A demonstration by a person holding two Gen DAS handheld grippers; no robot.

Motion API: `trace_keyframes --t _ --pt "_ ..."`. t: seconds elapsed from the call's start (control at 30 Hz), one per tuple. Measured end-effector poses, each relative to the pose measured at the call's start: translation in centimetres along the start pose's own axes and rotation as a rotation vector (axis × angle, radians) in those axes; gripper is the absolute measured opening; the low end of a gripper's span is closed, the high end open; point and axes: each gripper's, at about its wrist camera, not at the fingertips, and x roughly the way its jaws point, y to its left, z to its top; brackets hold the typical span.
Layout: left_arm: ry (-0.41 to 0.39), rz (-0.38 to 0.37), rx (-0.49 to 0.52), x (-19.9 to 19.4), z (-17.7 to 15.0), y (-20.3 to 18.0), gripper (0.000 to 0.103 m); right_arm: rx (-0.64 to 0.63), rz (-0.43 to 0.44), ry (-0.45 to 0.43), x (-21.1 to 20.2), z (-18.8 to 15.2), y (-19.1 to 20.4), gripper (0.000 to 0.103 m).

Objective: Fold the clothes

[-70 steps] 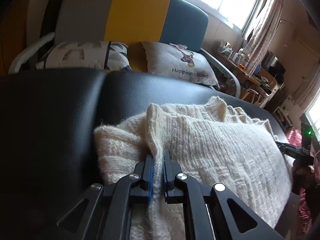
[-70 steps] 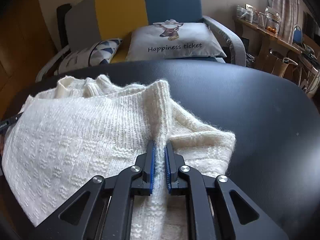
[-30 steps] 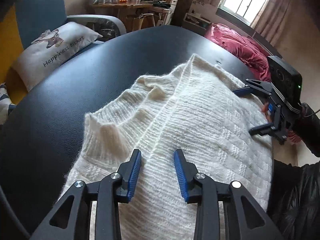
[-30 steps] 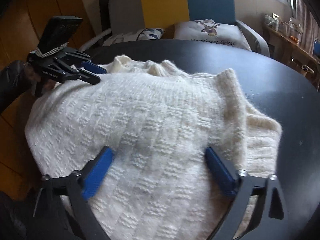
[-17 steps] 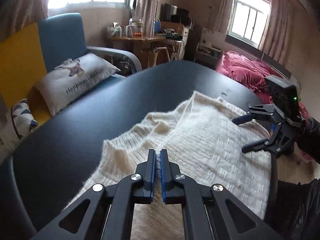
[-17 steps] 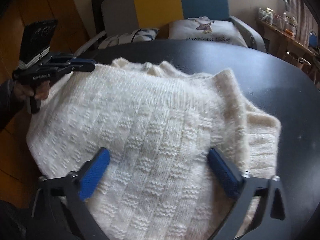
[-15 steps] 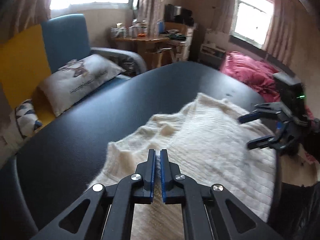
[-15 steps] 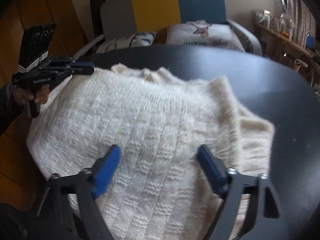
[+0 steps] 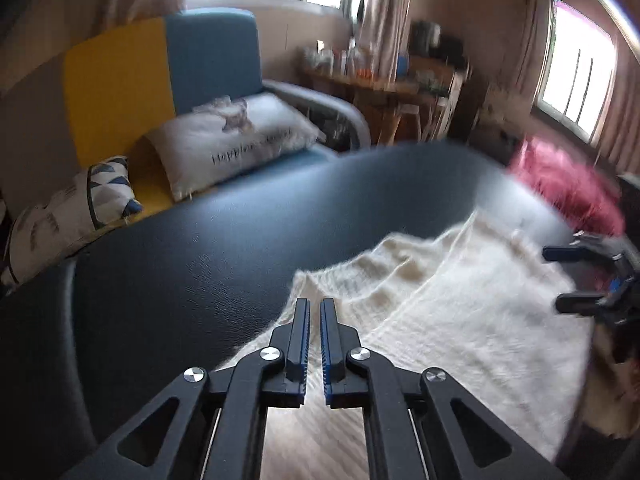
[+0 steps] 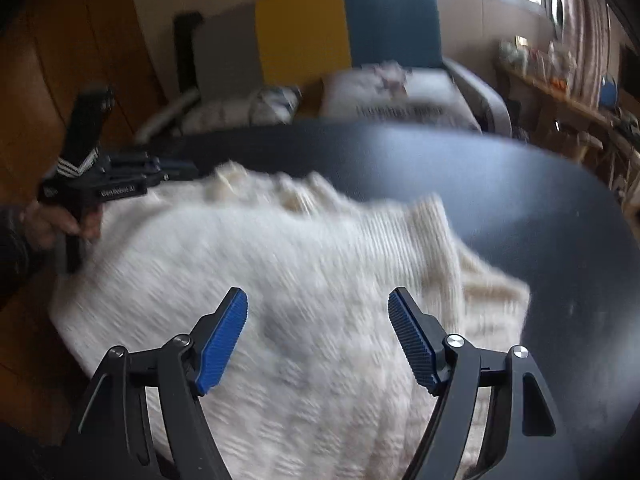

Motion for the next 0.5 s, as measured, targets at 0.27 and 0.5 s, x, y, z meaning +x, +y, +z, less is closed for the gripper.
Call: trace_keyframes --t 0.27,0.5 --pt "0.125 0.097 -0.012 0.8 -5.8 -0.5 0.006 -0.109 -0.056 0.119 6.0 1.4 4.0 0.084" --pt "0.091 0.092 -0.111 -0.1 -5.8 0.2 0.006 -0.012 -0.028 0.138 5.4 1.1 2.9 0.091"
